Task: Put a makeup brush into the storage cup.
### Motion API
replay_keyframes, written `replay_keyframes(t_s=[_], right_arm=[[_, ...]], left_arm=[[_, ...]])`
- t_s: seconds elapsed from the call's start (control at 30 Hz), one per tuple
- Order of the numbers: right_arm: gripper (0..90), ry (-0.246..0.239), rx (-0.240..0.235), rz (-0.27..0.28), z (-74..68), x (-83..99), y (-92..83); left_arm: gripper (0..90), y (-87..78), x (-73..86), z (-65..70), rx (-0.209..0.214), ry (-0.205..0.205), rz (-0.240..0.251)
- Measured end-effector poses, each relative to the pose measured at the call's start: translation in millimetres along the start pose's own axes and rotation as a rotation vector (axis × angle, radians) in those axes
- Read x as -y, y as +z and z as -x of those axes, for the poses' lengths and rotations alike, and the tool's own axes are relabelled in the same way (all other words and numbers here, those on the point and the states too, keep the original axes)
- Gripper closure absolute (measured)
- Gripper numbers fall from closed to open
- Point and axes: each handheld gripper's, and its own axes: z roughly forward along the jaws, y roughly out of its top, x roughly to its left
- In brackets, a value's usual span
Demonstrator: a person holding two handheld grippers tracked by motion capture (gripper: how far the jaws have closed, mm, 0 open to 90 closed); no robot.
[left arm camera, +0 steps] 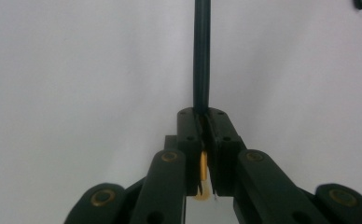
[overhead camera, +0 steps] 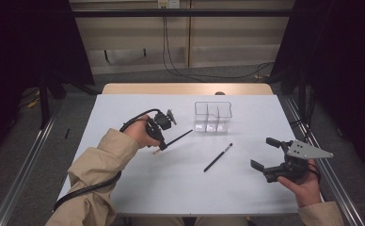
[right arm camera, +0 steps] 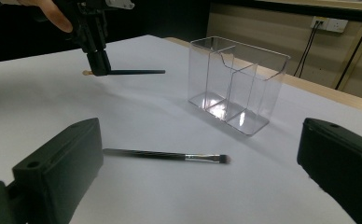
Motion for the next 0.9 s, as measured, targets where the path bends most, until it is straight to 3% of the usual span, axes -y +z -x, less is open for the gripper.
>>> replay_keyframes(t_s=[0.4,0.53,0.9], right_arm=[[0.0,-0.004,-0.036,-0.038,2.2,-4.2,10.0],[0.0,-0.015,-0.054,-0.057,1.7,-7.7,15.7],[0.0,-0.057,-0.136,-0.161,-2.3,-13.0,37.6]], left_arm=[[85.1,-7.7,-17.6,24.6,0.016,0.103,-0.011],[85.1,-8.7,-19.8,30.0,0.032,0.107,0.005],[85.1,-5.4,-29.1,46.7,0.051,0.171,-0.017]])
